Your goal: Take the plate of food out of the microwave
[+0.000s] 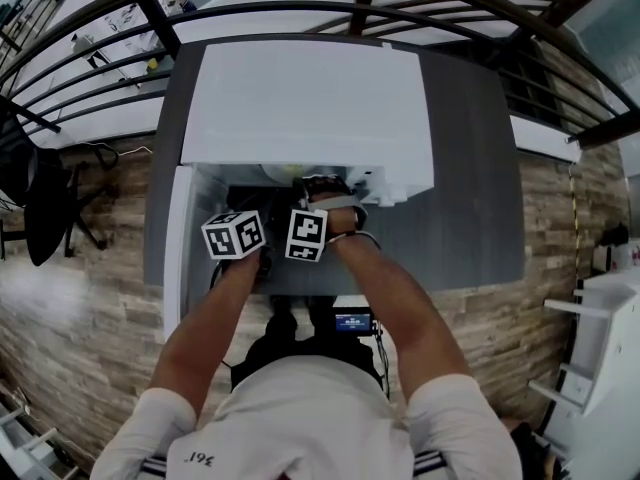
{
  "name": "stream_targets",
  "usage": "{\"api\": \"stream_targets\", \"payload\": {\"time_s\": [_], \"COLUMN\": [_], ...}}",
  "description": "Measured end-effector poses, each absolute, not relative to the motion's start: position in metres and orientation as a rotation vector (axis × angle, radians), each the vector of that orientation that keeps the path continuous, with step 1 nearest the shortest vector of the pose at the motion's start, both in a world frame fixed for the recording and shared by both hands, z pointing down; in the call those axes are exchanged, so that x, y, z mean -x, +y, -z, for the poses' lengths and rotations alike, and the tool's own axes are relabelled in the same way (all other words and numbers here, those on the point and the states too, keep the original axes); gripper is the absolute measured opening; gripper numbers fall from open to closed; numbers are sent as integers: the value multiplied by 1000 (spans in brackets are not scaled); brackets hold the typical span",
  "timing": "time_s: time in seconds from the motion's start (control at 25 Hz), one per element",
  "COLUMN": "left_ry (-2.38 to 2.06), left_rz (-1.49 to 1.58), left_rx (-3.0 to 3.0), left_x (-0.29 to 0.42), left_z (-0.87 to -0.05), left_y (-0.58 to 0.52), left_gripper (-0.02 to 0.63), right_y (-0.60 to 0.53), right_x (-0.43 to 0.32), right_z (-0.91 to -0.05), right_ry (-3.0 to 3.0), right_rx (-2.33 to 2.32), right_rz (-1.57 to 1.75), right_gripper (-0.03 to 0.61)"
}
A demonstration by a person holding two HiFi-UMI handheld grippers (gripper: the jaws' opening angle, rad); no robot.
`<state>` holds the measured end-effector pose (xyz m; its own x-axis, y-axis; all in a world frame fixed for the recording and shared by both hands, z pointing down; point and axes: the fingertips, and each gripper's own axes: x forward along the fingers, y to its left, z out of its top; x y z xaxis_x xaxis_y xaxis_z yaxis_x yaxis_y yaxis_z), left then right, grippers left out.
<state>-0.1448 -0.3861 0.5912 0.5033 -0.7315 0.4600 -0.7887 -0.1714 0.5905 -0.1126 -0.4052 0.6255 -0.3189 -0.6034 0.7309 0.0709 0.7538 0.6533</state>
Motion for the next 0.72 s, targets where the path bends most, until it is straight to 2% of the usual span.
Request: {"api": "stream_targets", "payload": {"time_s": [0.24,0.4,0.72], "left_ry": [-1202,-1151,-1121], "left_rz": [-33,6,72], "left_rx": [-1849,-1814,-1773], "left_x": [144,139,139], "left_z": [-604,-605,-607], "left_y": [-383,-383,-385], "left_gripper": [32,74,76], "right_y": [-381,-370,-368], "right_x": [108,107,96], "right_z": [-614,-610,-612], "right_ry": [-1838,-1855,-1846], "right_rx": [-423,-419,-421], "right_rz": [756,781,798], "right_gripper": [25,21,21]}}
